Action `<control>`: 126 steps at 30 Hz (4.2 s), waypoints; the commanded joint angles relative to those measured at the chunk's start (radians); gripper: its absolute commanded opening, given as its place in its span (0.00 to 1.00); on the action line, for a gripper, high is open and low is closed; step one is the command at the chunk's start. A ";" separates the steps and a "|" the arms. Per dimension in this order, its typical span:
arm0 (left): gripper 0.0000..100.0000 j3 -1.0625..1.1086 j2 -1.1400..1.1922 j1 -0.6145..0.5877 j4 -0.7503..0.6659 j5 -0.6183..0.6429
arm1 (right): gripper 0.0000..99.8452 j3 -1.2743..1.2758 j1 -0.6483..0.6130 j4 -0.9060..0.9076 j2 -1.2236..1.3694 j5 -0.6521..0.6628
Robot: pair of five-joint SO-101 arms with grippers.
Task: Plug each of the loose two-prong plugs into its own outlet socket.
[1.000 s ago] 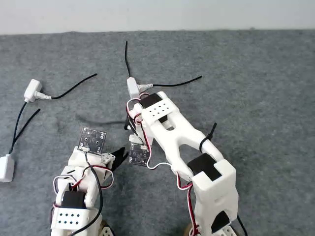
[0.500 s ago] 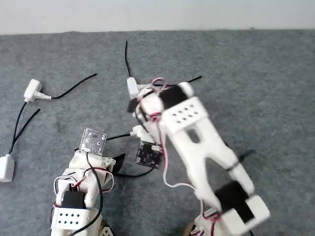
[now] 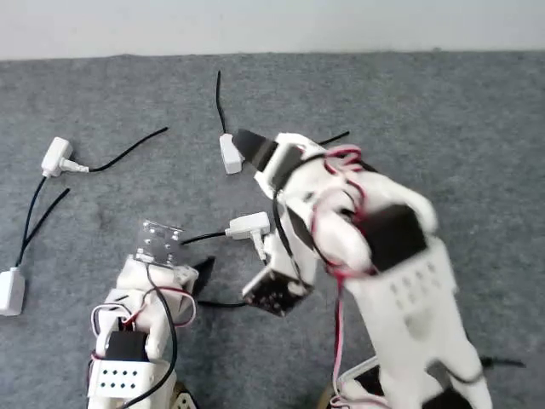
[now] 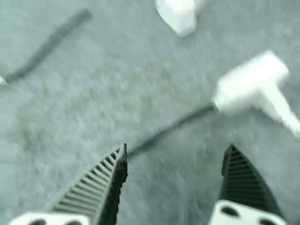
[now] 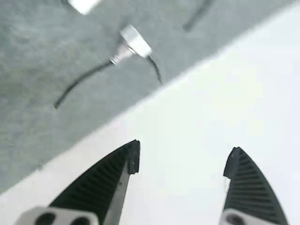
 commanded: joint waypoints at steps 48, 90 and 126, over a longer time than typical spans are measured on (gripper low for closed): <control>0.32 -0.725 -0.374 -0.003 0.783 -0.006 | 0.14 0.600 0.012 0.209 -1.268 -0.173; 0.01 -0.016 -0.373 0.005 0.446 0.143 | 0.01 1.683 0.334 -0.364 -1.268 -1.352; 0.01 -0.018 -0.371 -0.002 0.591 0.137 | 0.01 1.715 0.275 -0.022 -1.267 -1.369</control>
